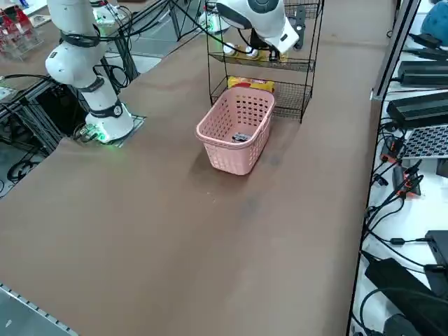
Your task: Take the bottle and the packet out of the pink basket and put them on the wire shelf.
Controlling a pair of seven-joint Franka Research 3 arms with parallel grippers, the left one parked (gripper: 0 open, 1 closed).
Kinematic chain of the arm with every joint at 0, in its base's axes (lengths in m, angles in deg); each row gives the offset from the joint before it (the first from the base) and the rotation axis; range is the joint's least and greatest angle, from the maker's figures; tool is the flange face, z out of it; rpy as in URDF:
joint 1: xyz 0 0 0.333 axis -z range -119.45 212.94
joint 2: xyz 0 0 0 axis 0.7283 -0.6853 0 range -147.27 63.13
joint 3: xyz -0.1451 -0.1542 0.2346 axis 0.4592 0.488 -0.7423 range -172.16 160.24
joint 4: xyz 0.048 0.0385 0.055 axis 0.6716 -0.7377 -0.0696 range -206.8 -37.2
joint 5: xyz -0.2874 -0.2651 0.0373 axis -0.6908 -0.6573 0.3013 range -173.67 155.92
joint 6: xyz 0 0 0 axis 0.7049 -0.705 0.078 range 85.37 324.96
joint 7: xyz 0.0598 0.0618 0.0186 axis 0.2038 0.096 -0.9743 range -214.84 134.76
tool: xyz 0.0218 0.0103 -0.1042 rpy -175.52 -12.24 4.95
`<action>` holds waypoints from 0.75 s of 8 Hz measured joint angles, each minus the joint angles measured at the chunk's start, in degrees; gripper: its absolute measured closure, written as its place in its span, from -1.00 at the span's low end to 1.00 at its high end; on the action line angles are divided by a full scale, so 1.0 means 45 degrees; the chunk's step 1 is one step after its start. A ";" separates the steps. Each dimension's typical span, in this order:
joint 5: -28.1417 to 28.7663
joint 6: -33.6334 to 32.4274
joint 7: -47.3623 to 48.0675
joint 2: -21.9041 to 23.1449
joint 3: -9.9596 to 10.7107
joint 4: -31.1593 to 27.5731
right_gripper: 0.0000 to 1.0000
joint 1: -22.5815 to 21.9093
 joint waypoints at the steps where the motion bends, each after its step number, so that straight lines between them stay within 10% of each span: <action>1: 0.0000 0.0006 0.0000 0.0000 0.0000 0.0000 -0.12 0.0000; 6: -0.0001 0.0033 -0.0001 0.0000 0.0000 0.0002 -0.20 0.0000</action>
